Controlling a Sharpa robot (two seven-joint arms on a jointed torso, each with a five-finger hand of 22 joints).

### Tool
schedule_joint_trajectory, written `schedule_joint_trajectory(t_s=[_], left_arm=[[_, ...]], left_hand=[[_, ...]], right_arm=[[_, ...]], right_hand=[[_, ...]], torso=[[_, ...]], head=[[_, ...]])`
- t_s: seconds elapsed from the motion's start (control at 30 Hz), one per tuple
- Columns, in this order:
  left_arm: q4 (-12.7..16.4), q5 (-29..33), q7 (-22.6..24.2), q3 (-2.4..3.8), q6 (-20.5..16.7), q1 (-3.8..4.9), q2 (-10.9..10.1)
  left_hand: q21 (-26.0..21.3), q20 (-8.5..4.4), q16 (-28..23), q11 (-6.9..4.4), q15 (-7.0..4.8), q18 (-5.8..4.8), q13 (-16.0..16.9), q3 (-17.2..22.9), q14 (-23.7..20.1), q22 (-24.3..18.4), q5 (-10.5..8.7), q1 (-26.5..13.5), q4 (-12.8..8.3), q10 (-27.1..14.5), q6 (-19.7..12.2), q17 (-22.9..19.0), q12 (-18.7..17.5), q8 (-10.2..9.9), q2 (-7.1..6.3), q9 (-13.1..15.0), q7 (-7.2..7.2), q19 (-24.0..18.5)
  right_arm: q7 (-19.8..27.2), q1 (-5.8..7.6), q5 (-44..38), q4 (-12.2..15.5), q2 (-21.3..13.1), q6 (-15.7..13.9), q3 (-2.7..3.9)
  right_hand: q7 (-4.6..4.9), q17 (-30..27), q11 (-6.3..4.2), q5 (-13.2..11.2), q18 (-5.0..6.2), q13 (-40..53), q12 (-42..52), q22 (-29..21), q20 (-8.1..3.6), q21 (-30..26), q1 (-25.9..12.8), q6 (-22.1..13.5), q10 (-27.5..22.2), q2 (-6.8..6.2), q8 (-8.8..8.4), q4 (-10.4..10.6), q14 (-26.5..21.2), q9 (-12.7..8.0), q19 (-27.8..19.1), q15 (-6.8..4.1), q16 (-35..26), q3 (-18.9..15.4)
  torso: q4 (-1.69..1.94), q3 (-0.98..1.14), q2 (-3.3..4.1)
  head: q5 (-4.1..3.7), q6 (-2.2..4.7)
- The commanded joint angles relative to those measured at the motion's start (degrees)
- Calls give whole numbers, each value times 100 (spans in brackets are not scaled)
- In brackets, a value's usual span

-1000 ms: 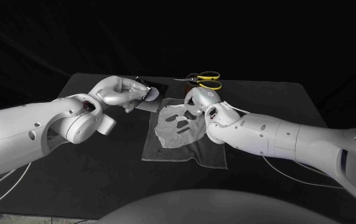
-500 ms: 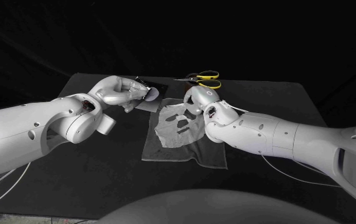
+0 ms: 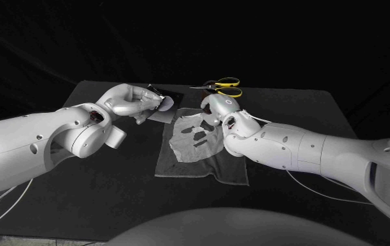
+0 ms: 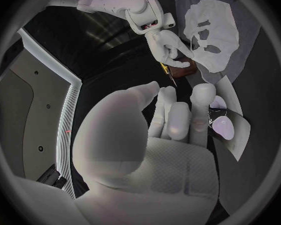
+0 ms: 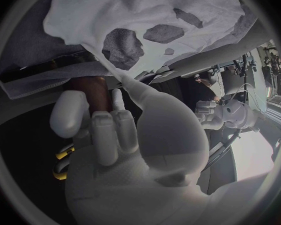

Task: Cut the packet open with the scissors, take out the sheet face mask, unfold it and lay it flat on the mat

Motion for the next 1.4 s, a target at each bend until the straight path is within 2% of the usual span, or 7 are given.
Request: schedule_joint_trajectory(t_s=[0.03,0.33,0.67,0.9,1.2,1.33,1.4], left_arm=[[7,17,5,-6,86,7,10],[-8,17,2,-22,82,7,19],[-27,17,0,-34,69,6,35],[-48,17,1,-38,64,6,45],[-60,6,38,-44,47,4,60],[-54,-207,184,-48,29,2,53],[-49,-389,299,-54,6,0,44]], left_hand=[[25,0,-20,21,-8,69,-8,26,35,3,32,-7,16,37,2,-4,-33,-17,39,9,21,28],[36,1,-22,26,-5,65,-13,22,38,9,32,-9,19,37,-3,-4,-40,-26,37,10,25,38],[22,2,-23,27,-4,68,-14,22,38,-1,32,-7,19,38,-4,-5,-42,-28,38,10,25,31],[30,3,-26,28,-1,66,-20,27,41,2,33,11,10,39,-4,-6,-50,-36,42,13,25,40],[15,3,-30,28,-1,69,-23,30,36,-9,33,19,6,40,-3,-20,-53,-40,45,14,26,32],[-302,24,-135,67,32,126,-119,19,-144,-229,31,32,-6,-121,-21,-314,-246,-94,-19,25,54,-169],[-993,65,-437,119,78,250,-283,14,-655,-697,33,41,-9,-254,-18,-1105,-540,-134,-64,45,84,-627]], right_arm=[[-104,8,-95,40,-18,-10,4],[-147,7,-96,160,-103,-2,3],[-179,1,-107,319,-233,-155,0],[-167,-10,-111,409,-294,-254,-2],[-92,-19,-52,646,-485,-376,-3],[126,-20,126,1006,-792,-392,-4],[336,-19,311,1242,-1011,-362,-4]], right_hand=[[8,1510,40,-14,-30,1148,-19,782,35,-37,2,-66,394,-64,-32,-5,598,-4,-7,30,20,-34],[20,1510,52,-14,-29,1154,-15,785,54,-25,22,-112,397,-52,-54,-15,598,1,-4,42,20,-42],[8,1510,41,-12,-16,1194,23,801,92,27,247,59,418,375,39,-22,598,77,17,38,20,265],[6,1510,39,-14,-14,1202,30,805,94,35,254,120,422,381,80,-46,598,104,19,33,20,327],[-15,1510,25,-10,-13,1212,38,811,96,53,114,125,429,573,118,123,598,152,26,26,20,472],[-27,1510,16,-8,-6,1203,27,804,93,20,138,133,424,573,137,100,598,171,18,19,20,524],[-27,1510,14,-10,-1,1184,6,798,90,-7,130,144,414,526,154,80,598,185,10,15,20,530]], torso=[[-2,1,0],[-2,1,1],[-2,3,1],[-1,1,-1],[8,3,3],[0,2,-1],[-1,2,-3]], head=[[-9,0],[-18,0],[-28,0],[-42,0],[-38,0],[-2,0],[15,0]])
